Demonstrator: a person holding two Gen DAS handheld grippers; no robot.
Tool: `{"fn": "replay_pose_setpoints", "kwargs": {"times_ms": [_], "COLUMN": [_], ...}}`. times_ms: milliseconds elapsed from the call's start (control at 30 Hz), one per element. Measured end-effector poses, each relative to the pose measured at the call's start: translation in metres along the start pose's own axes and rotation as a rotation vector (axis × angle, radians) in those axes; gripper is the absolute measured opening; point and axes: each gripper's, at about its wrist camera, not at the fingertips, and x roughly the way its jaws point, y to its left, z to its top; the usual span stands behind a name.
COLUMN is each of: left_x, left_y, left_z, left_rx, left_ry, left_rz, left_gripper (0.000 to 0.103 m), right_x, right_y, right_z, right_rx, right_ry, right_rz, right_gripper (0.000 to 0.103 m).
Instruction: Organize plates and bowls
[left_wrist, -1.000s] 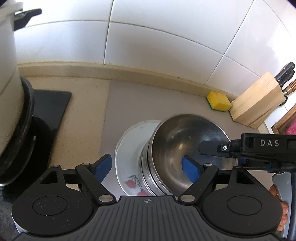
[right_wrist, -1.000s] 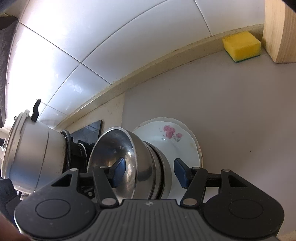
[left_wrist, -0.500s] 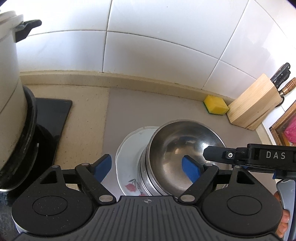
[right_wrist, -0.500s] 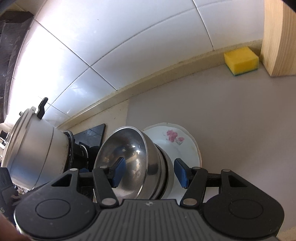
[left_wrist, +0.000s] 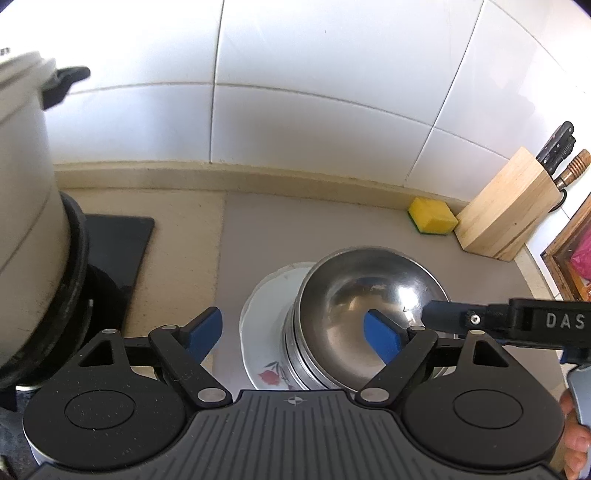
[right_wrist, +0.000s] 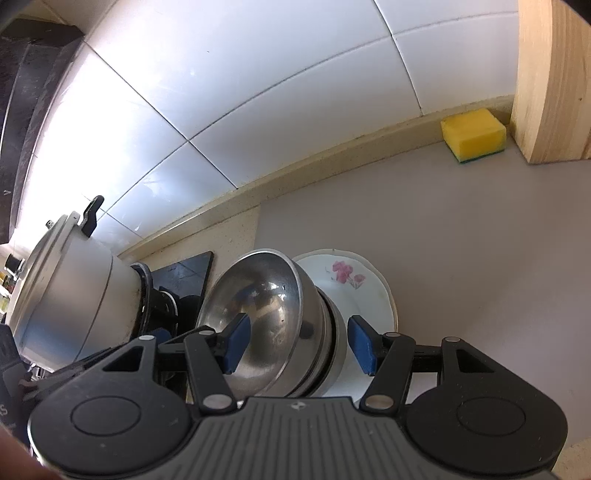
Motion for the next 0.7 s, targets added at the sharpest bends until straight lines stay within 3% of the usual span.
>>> {"fn": "replay_pose_setpoints", "kwargs": {"times_ms": [333,567,700], "left_x": [-0.042,-0.062,-0.075], "left_y": [-0.016,-0.025,-0.032], "left_z": [-0.02,-0.038,-0.05], "left_rx": [0.033,-0.025,-0.068], "left_ry": [-0.164,-0.212,-0.244], "left_rz": [0.125,0.167,0.172], "left_gripper": [0.088,0.09,0.092], "right_x": [-0.026,-0.049,-0.067], "right_y": [0.016,0.016,0.017], "right_z": [-0.022,-0.036,-0.049], "right_rx": [-0.118,-0.18,-0.229], "right_ry": [-0.079,-0.131,-0.203], "right_rz": [0.014,0.018,0.0], "right_gripper": [0.039,0.043,0.045]}}
